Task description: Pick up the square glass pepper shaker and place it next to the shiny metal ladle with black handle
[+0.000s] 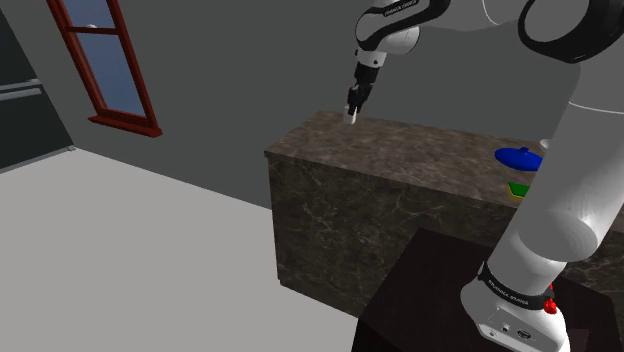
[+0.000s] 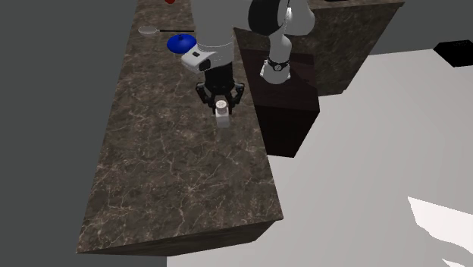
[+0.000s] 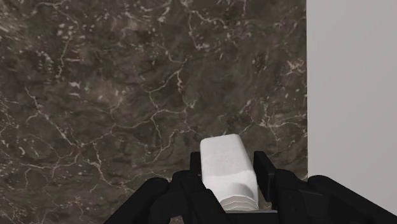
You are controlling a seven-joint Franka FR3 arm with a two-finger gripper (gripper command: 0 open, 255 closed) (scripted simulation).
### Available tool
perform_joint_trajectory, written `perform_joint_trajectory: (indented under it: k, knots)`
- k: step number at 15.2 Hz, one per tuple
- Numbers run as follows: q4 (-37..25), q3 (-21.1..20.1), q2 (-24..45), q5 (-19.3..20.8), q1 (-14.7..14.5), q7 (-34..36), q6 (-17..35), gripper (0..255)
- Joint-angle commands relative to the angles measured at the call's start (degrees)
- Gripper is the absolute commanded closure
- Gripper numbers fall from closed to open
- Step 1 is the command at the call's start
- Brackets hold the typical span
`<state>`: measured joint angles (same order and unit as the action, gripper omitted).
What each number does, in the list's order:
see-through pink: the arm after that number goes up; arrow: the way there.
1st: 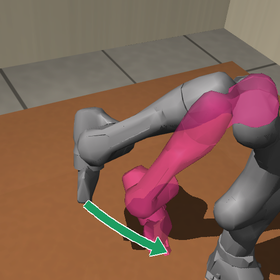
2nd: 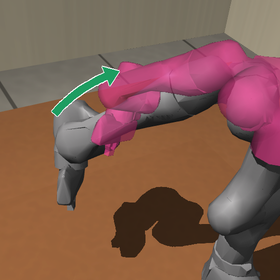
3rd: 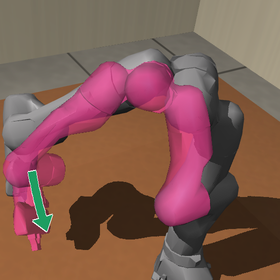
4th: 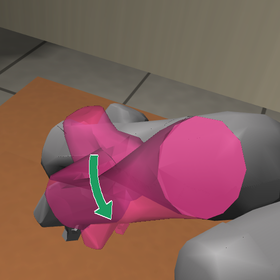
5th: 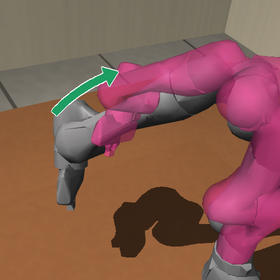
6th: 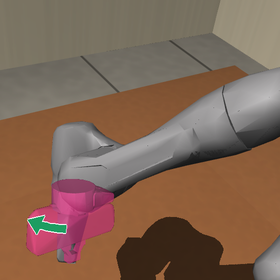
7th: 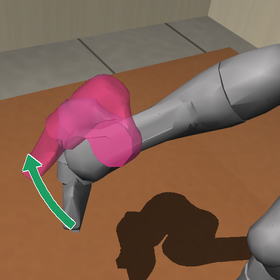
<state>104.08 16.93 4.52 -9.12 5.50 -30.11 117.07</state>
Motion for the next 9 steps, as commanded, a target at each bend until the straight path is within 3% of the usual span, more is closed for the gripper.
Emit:
perform_joint_trajectory:
  k: [1, 9]
  knots:
    - [-1.21, 0.04, -0.34, 0.23, 0.02, 0.24, -1.54, 255]
    - [-6.46, 0.14, -0.61, 0.63, 0.10, 0.98, -7.01, 255]
